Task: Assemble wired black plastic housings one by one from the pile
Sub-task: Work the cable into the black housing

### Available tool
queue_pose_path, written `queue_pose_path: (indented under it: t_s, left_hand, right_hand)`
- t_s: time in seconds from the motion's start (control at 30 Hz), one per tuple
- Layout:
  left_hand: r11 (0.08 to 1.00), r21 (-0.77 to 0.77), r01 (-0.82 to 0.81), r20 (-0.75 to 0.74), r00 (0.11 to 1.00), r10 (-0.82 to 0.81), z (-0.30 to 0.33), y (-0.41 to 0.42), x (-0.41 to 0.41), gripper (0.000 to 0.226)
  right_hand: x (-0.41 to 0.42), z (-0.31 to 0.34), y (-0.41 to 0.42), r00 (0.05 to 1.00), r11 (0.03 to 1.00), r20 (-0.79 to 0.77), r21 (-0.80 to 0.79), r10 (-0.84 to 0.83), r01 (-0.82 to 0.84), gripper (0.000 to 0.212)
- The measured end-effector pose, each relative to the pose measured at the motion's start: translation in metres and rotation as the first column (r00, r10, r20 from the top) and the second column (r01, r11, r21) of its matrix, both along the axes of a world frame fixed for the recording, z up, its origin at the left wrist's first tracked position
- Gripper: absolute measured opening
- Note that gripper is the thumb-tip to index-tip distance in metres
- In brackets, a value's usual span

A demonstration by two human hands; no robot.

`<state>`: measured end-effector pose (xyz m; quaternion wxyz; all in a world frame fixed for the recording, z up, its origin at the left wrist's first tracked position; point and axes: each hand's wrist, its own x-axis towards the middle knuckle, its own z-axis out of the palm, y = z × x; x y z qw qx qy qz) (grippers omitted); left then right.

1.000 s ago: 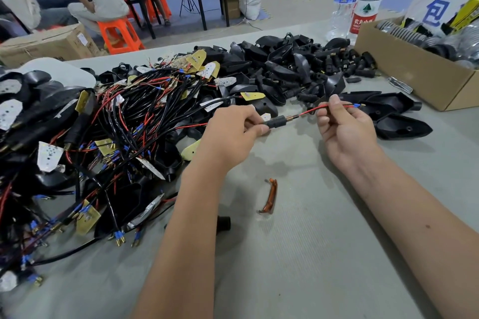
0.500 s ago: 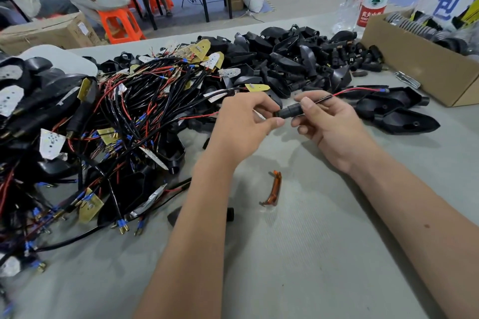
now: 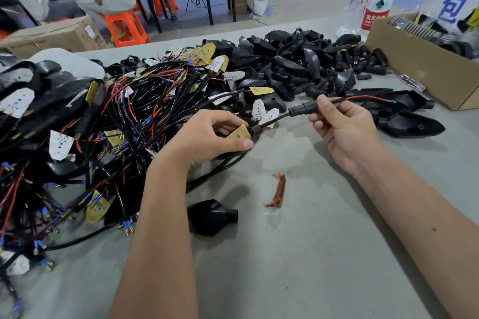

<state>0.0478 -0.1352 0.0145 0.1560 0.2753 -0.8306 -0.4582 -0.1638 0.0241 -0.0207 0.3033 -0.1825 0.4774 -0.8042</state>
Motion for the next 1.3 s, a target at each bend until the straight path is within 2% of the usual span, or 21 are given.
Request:
queue_pose_path:
  t_s: [0.13,0.23,0.37,0.43,0.53,0.77,0.83,1.03,1.13,1.3]
  left_hand:
    - [0.998,-0.059,-0.012,-0.039,0.999,0.01,-0.002,0.002,-0.001,0.028]
    - [1.0,-0.009,0.001,-0.115,0.993,-0.002,-0.001,0.002,0.0,0.028]
    - [0.997,0.073,0.016,-0.191,0.982,-0.002,0.0,0.003,0.0,0.03]
    - [0.996,0.09,0.023,-0.213,0.977,-0.004,-0.001,0.004,0.0,0.029]
    - [0.995,0.096,0.026,-0.23,0.973,-0.003,-0.001,0.003,0.001,0.031]
    - [0.964,0.263,0.045,-0.284,0.958,0.032,-0.004,0.002,0.0,0.023]
    - [0.944,0.327,0.037,-0.271,0.961,0.056,-0.004,0.004,-0.001,0.019]
    - [0.98,0.196,-0.042,-0.171,0.982,0.076,-0.004,0.01,-0.015,0.021]
    - [0.98,0.182,-0.076,-0.119,0.988,0.098,-0.005,0.012,-0.019,0.017]
    - [0.972,0.213,-0.094,-0.142,0.982,0.126,-0.007,0.009,-0.016,0.013]
  right_hand:
    - [-0.001,-0.001,-0.001,1.0,1.0,0.009,-0.025,0.0,0.0,0.013]
    - [-0.002,0.001,0.002,0.998,0.997,0.054,-0.072,0.036,-0.032,0.02]
    - [-0.005,0.003,0.005,0.992,0.992,0.123,-0.128,0.018,-0.002,0.011]
    - [-0.003,0.003,0.004,0.992,0.992,0.123,-0.126,-0.007,0.023,0.018]
    - [-0.002,0.001,0.003,0.997,0.994,0.064,-0.101,-0.044,0.05,0.02]
    - [-0.001,-0.004,-0.002,0.979,0.988,-0.135,-0.037,-0.154,0.15,0.01]
    - [0.0,-0.005,-0.003,0.97,0.984,-0.17,-0.01,-0.176,0.177,0.01]
    - [0.003,-0.005,-0.004,0.957,0.976,-0.201,0.016,-0.208,0.215,0.012]
    - [0.004,-0.005,-0.004,0.963,0.982,-0.197,0.016,-0.183,0.189,0.013]
    - [0.001,-0.004,-0.003,0.991,0.996,-0.109,-0.049,-0.075,0.07,0.01]
